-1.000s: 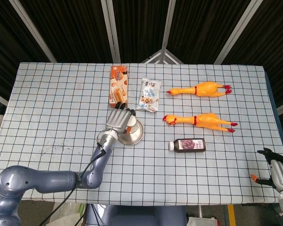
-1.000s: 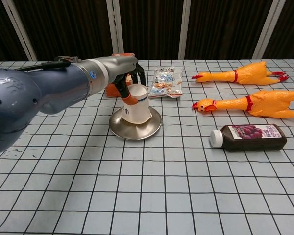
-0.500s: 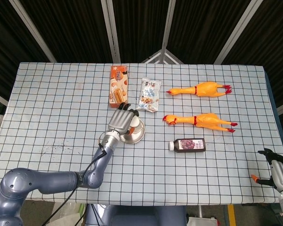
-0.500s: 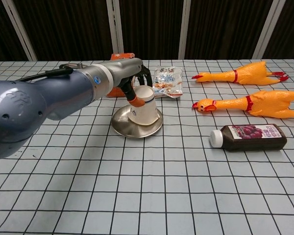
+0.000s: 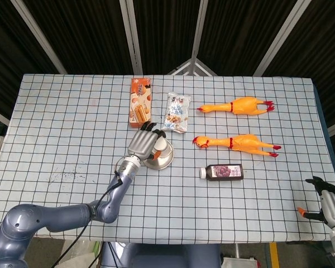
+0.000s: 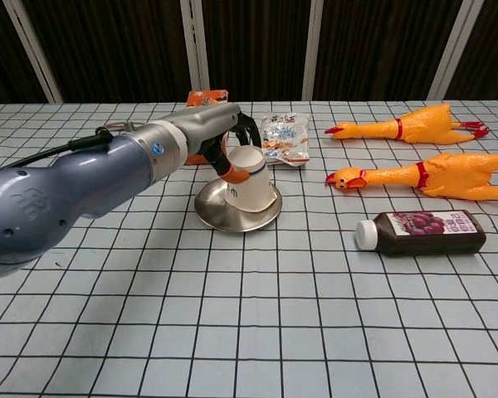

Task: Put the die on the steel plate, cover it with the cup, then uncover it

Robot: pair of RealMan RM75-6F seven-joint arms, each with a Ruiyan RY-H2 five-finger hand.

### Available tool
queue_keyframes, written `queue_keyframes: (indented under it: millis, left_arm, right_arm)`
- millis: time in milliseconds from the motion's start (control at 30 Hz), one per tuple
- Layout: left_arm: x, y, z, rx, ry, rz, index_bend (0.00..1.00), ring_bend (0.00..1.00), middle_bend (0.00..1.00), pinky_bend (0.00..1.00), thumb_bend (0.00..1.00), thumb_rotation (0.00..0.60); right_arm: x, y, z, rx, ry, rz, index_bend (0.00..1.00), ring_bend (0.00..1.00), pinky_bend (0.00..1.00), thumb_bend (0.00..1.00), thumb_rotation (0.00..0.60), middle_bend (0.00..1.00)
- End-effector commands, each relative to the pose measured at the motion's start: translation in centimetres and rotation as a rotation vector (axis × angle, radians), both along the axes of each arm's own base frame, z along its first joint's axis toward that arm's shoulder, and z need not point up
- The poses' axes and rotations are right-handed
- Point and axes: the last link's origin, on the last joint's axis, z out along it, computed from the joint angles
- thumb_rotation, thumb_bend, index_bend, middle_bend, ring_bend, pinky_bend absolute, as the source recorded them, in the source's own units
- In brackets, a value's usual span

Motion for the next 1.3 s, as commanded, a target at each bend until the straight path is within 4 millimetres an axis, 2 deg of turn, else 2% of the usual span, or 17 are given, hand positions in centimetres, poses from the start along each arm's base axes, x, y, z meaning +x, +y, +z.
queue_keyframes:
  millis: [33, 300, 967, 1300]
  left_arm:
    - [-0.2, -0.1, -0.3, -0.01, 0.003, 0.004, 0.46, 0.1, 0.36, 0.01, 0.5, 0.6]
    - [-0.2, -0.3, -0.8, -0.043, -0.012, 0.025, 0.5, 0.1, 0.41, 0.01, 0.5, 0.6]
    - [1.1, -1.2, -0.4, -0.156, -0.064, 0.111, 0.51, 0.1, 0.4, 0.0, 0.5, 0.6]
    - [0.9, -1.0, 0.3, -0.134, -0.046, 0.109, 0.49, 0.1, 0.39, 0.0, 0.47, 0.6]
  right_arm:
    - [0.0, 0.0, 0.0, 0.001, -0.001, -0.001, 0.2, 0.1, 0.0, 0.23, 0.6, 0.1]
    - [0.0, -0.1, -0.1, 0.002, 0.002, -0.001, 0.2, 0.1, 0.0, 0.23, 0.6, 0.1]
    - [0.1, -0.1, -0.2, 0.012, 0.002, 0.002, 0.2, 0.1, 0.0, 0.23, 0.6, 0.1]
    - [0.1, -0.1, -0.3, 0.016, 0.004, 0.002, 0.2, 0.1, 0.0, 0.23, 0.6, 0.1]
